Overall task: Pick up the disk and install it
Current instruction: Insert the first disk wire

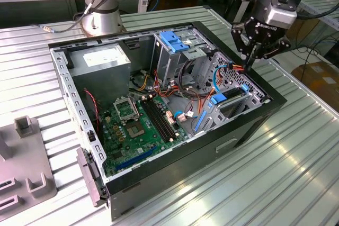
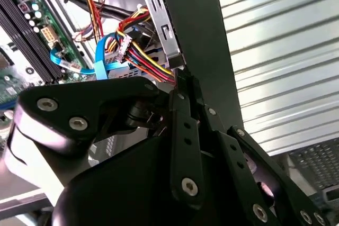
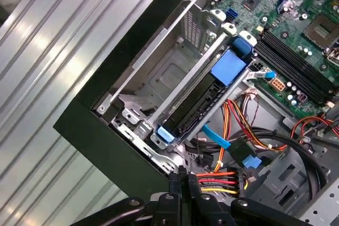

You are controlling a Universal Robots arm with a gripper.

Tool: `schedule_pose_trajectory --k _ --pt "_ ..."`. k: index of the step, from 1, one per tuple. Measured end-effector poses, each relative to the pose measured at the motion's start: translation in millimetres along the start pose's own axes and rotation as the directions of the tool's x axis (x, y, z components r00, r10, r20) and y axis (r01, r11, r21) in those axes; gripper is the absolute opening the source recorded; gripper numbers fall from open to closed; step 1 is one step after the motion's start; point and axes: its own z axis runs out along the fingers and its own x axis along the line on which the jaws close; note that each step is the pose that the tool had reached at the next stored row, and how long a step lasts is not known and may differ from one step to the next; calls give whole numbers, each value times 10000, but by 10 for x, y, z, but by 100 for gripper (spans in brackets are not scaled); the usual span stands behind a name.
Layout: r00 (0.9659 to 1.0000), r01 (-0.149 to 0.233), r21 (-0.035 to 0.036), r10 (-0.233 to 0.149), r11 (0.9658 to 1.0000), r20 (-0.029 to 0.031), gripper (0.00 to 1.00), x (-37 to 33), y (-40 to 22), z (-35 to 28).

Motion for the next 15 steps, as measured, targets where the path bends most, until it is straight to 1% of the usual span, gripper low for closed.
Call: schedule_pose_trajectory --k 1,2,4,5,6,9,10,11,12,14,15 --pt "9999 -139 -17 139 9999 -5 16 0 0 2" --pt "9992 -402 -49 402 9992 -14 16 0 0 5" --pt "9975 -700 -85 699 9975 -28 16 -1 0 9" --pt "9956 -933 -114 933 9956 -38 16 -1 0 14" --pt "9942 -1072 -130 1072 9941 -46 16 -1 0 16" --pt "9876 -1572 -186 1571 9874 -67 16 -2 0 23" --pt "9828 -1844 -215 1843 9826 -76 16 -3 0 28" --pt "9802 -1979 -231 1978 9799 -84 16 -3 0 30" --pt "9786 -2057 -241 2055 9783 -93 16 -4 1 33" --pt "9779 -2092 -256 2090 9775 -113 16 -21 22 37" --pt "9760 -2176 -266 2173 9757 -120 16 -30 34 41"
